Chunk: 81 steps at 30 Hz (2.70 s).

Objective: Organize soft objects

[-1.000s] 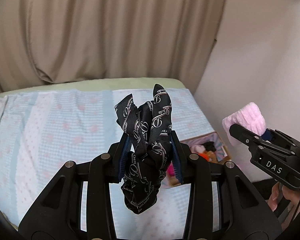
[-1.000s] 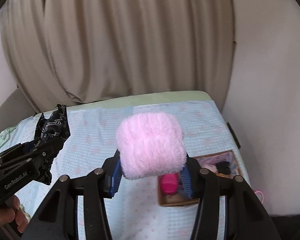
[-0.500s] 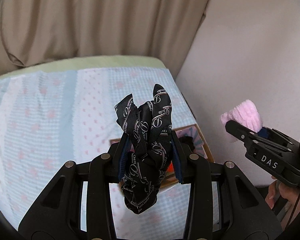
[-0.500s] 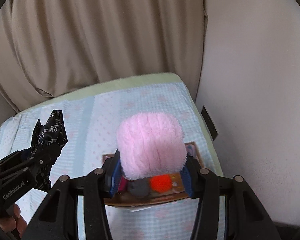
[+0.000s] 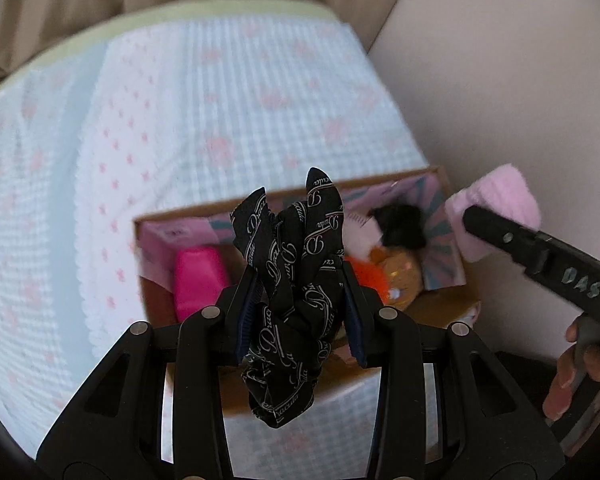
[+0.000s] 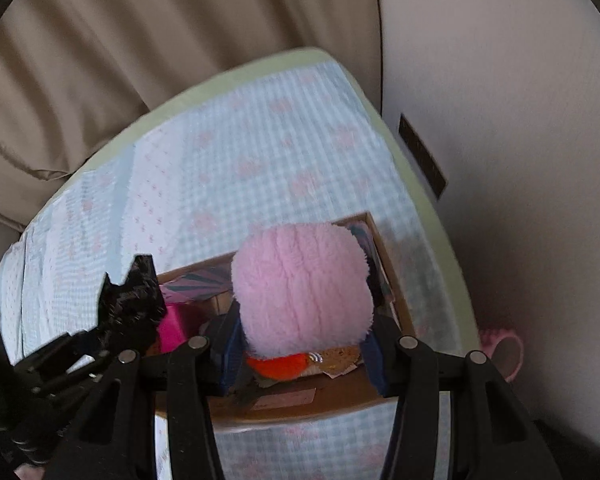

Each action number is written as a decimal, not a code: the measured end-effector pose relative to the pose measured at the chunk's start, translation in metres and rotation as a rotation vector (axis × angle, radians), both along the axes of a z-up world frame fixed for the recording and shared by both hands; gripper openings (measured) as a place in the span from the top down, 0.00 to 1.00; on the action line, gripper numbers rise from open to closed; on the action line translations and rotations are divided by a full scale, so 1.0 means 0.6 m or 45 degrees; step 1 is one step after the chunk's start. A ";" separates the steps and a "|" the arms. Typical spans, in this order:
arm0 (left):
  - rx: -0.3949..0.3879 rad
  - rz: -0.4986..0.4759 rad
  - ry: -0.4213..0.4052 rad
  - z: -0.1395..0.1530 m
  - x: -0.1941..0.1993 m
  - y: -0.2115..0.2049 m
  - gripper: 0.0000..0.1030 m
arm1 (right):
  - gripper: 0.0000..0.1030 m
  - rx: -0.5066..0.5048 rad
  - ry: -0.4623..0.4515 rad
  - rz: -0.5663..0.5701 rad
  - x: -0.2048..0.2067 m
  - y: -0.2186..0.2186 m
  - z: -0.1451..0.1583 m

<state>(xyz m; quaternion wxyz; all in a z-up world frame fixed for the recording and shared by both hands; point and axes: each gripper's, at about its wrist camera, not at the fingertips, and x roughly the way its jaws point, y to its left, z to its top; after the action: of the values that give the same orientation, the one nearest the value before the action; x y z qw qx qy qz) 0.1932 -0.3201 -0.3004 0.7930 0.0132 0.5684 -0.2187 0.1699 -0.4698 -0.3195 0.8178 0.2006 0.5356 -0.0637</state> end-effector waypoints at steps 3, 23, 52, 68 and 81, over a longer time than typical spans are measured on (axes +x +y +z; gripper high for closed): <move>0.024 0.008 0.071 -0.046 0.015 -0.003 0.67 | 0.55 0.063 0.026 0.000 0.015 -0.006 -0.034; 0.294 -0.236 0.104 -0.110 0.045 -0.048 0.00 | 0.06 0.202 0.199 0.049 0.083 -0.011 -0.119; 0.056 0.058 -0.239 0.219 -0.095 0.194 0.00 | 0.06 -0.107 -0.220 0.190 -0.065 0.151 0.237; 0.017 0.357 -0.688 0.444 -0.235 0.486 0.00 | 0.06 -0.310 -0.590 0.309 -0.200 0.385 0.435; 0.008 0.407 -0.835 0.486 -0.289 0.548 0.00 | 0.06 -0.391 -0.690 0.248 -0.242 0.438 0.456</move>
<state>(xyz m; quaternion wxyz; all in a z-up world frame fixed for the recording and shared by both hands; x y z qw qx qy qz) 0.0201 0.0084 -0.0085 0.9572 -0.0039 0.2796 -0.0746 0.0250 -0.2069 -0.0456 0.9536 0.0324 0.2993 -0.0094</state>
